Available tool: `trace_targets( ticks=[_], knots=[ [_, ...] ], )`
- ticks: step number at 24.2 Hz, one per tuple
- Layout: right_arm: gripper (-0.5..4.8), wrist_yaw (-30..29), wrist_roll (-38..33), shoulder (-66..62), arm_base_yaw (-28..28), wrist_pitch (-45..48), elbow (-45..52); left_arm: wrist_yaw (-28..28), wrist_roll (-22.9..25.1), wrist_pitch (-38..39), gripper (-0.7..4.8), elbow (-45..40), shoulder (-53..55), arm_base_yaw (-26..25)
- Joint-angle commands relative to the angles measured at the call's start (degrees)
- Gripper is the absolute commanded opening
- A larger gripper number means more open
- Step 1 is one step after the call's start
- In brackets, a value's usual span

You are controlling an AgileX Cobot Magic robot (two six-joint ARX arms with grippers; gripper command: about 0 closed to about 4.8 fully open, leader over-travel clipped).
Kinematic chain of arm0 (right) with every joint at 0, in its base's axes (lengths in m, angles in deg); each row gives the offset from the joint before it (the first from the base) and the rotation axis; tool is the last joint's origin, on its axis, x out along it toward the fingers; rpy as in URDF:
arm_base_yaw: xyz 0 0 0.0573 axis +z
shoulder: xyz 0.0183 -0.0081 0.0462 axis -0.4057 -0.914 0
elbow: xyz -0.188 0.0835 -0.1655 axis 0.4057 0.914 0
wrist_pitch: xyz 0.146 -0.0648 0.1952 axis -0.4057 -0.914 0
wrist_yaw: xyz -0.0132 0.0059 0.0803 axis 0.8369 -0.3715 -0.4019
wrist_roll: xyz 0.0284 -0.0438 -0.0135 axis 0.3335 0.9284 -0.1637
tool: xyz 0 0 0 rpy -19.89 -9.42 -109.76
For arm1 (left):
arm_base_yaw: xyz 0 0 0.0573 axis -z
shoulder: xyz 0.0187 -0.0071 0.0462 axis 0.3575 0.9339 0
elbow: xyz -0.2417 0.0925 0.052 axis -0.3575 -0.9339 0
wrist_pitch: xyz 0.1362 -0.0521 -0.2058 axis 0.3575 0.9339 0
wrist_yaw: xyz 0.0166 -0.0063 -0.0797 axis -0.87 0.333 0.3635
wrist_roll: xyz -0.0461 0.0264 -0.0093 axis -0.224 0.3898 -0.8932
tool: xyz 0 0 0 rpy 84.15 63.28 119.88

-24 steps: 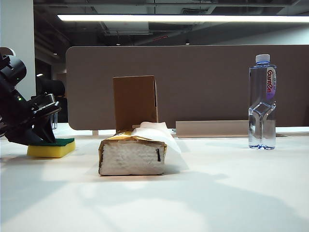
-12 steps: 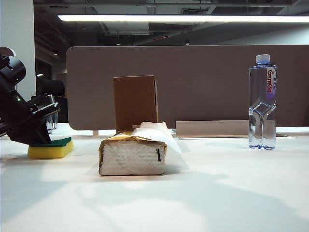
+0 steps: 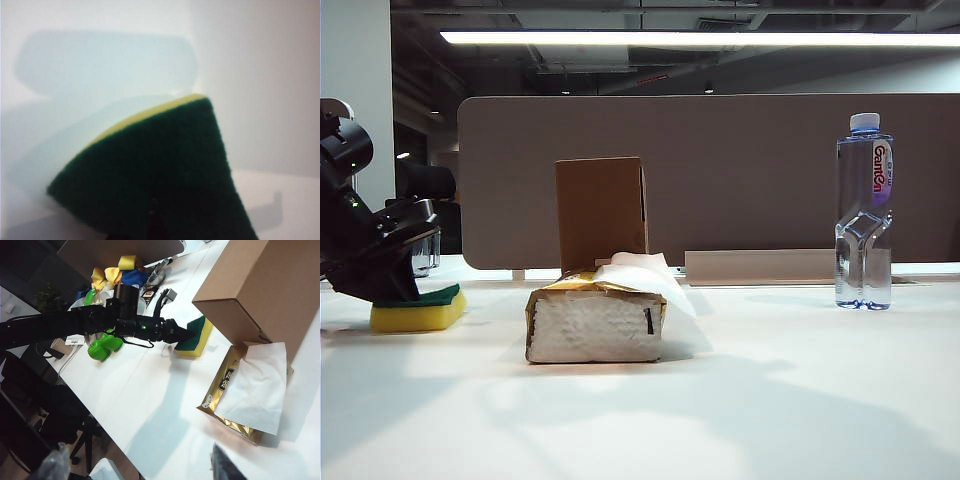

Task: Move the sponge from left to right to wipe the table, avoiding obstacles on the table, and finally reaching the bottle of mineral water.

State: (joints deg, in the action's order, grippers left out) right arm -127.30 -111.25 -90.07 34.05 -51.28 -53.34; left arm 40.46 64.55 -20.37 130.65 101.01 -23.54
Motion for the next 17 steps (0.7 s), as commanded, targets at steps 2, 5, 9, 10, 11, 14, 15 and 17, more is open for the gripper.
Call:
trace_targets(
  ticks=[2, 5, 9, 10, 11, 14, 15, 17],
  knots=[
    [3.64, -0.1, 0.3, 0.2, 0.0, 0.7, -0.2, -2.4, 0.9, 8.7, -0.05, -1.2, 0.4, 0.0],
    [3.64, -0.1, 0.3, 0.2, 0.0, 0.7, -0.2, -2.6, 0.9, 8.6, -0.05, -1.5, -0.5, 0.0],
    [3.64, -0.1, 0.3, 0.2, 0.0, 0.7, -0.2, -3.4, 1.3, 8.1, -0.06, -3.0, -2.5, 0.0],
    [3.64, -0.1, 0.3, 0.2, 0.0, 0.7, -0.2, -3.4, 1.3, 7.8, -0.06, -3.9, -3.3, 0.0],
    [3.64, -0.1, 0.3, 0.2, 0.0, 0.7, -0.2, -3.4, 1.3, 7.7, -0.05, -4.4, -3.5, 0.0],
    [3.64, -0.1, 0.3, 0.2, 0.0, 0.7, -0.2, -3.2, 1.2, 8.0, -0.06, -5.4, -3.5, 0.1],
    [3.64, -0.1, 0.3, 0.2, 0.0, 0.7, -0.2, -3.2, 1.3, 8.3, -0.06, -5.8, -3.5, 0.2],
    [3.64, -0.1, 0.3, 0.2, 0.0, 0.7, -0.2, -3.2, 1.3, 8.7, -0.06, -7.5, -3.8, 0.4]
  ],
)
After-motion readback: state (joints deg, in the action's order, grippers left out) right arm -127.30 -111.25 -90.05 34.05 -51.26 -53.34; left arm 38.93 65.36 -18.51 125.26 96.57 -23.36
